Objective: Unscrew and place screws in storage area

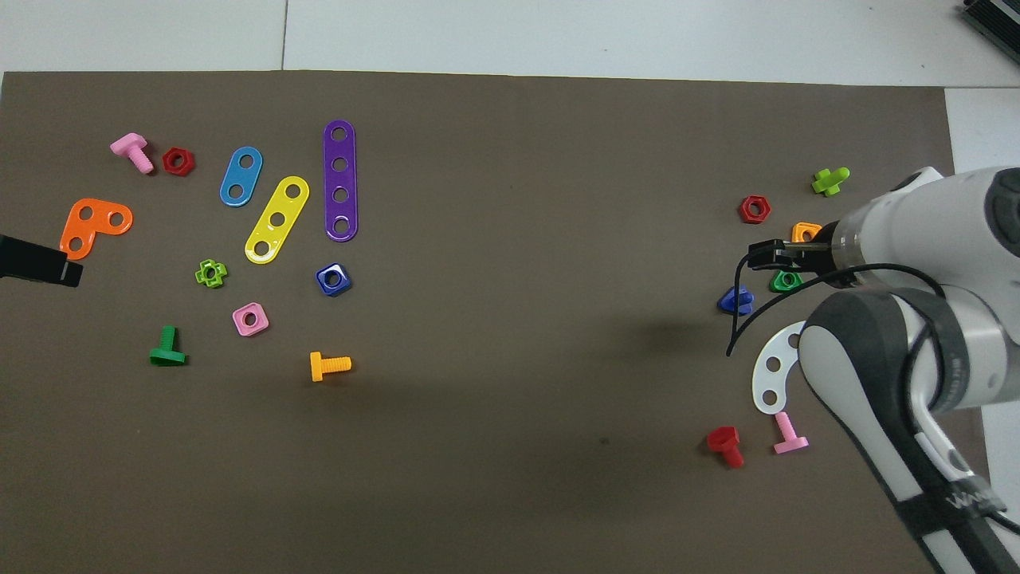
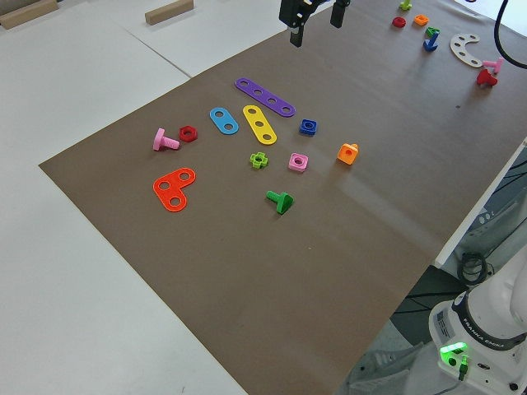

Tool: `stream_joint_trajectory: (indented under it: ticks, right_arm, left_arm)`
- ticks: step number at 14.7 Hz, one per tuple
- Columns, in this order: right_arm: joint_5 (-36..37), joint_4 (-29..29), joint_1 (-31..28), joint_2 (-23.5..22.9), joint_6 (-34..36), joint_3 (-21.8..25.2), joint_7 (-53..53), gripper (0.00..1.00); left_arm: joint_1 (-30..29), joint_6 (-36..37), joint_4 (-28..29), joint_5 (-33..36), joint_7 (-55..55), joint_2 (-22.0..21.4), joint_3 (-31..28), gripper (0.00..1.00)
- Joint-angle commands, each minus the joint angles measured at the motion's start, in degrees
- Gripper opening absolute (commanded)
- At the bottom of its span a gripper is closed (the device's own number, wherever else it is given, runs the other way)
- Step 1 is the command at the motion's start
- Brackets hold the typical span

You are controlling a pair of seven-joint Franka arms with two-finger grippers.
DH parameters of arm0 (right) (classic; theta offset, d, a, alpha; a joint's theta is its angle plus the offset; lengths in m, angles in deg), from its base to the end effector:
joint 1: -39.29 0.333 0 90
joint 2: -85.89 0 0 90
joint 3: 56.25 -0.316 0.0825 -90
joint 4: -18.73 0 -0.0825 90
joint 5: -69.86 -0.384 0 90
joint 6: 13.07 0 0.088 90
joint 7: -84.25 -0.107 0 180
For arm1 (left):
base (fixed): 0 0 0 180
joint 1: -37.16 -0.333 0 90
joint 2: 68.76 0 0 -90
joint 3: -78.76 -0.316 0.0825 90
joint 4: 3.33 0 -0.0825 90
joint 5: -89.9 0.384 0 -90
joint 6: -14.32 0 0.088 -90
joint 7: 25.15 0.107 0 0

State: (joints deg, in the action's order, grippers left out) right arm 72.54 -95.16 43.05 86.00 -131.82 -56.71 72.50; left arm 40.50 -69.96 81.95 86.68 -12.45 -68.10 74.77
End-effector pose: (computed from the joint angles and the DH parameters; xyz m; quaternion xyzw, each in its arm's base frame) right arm 0.5622 0.0391 0.4709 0.9973 -0.0553 0.0458 0.0148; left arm 0.5482 -0.0005 0.6482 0.9937 -0.1073 -0.0112 0.0291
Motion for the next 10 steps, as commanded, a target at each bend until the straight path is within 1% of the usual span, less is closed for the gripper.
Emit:
stream_joint_trajectory:
  ticks: [1,3,4,5,7,8,10]
  right_arm:
    - [-0.5,5.1,-0.9,2.4,9.4,-0.7,2.0,0.99]
    - [-4.2,10.5,-0.9,2.4,15.2,-0.5,2.1,0.99]
    - [-5.0,13.1,-0.9,2.4,17.8,-0.5,2.0,0.99]
    - [-5.0,15.5,-0.9,2.1,20.5,-0.5,2.0,0.99]
    - [-5.0,18.7,-0.9,2.1,23.6,-0.6,2.1,0.99]
    - [-5.0,20.2,-0.9,2.0,24.7,-0.6,2.1,0.99]
    - [-4.1,22.0,-0.7,1.3,25.9,-0.7,2.1,0.99]
  left_arm:
    - [0.7,-0.6,-1.0,3.0,-0.8,1.9,0.2,1.00]
    - [0.8,-1.8,4.8,3.8,-0.7,-1.0,0.2,1.00]
    - [0.8,-2.8,6.4,5.0,-0.6,-2.1,0.4,1.00]
    - [0.8,-3.9,7.1,5.3,-0.6,-2.3,0.4,1.00]
    - [0.7,-6.2,9.3,5.3,-0.8,-3.3,0.4,1.00]
    - [0.7,-7.4,10.9,5.3,-1.2,-3.8,0.4,1.00]
    - [0.7,-8.9,11.8,5.3,-4.3,-4.3,0.5,1.00]
